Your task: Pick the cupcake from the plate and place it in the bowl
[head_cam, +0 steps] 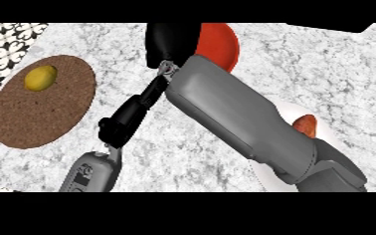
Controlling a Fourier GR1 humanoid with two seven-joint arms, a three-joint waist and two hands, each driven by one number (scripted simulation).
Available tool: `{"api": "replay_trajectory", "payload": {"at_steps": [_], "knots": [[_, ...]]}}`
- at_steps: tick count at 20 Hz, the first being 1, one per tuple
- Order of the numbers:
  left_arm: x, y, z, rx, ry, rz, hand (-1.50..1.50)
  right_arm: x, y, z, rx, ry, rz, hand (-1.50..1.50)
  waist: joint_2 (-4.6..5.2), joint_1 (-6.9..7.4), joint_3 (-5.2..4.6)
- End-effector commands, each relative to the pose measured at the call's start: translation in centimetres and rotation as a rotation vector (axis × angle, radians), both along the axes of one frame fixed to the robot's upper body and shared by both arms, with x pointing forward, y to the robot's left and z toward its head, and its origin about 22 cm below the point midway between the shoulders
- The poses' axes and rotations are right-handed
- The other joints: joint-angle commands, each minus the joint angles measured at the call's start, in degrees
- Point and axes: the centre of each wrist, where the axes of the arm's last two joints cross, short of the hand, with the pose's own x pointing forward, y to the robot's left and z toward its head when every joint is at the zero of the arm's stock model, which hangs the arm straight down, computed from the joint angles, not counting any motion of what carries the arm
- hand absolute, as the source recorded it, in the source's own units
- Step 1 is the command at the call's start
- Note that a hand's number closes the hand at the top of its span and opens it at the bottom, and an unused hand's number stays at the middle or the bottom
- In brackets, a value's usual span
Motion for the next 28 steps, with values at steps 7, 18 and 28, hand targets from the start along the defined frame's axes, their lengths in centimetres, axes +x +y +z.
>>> {"api": "replay_trajectory", "payload": {"at_steps": [7, 18, 28], "knots": [[0.1, 1.7, -0.8, 0.008, 0.001, 0.049, 0.0, 3.6, -0.6, -2.3, -0.018, -0.101, -0.241, 1.5, 0.33, -2.59, -0.03], [-0.3, 1.3, 0.0, 0.005, -0.007, 0.049, 0.0, 6.8, -4.8, -6.0, 0.034, 0.234, -0.33, 1.5, 0.42, -2.91, 0.16], [-1.3, 1.7, 0.6, -0.021, 0.012, 0.061, 0.0, 7.5, -6.4, -7.2, 0.262, 0.157, -0.161, -1.5, -0.1, -3.2, 0.24]]}}
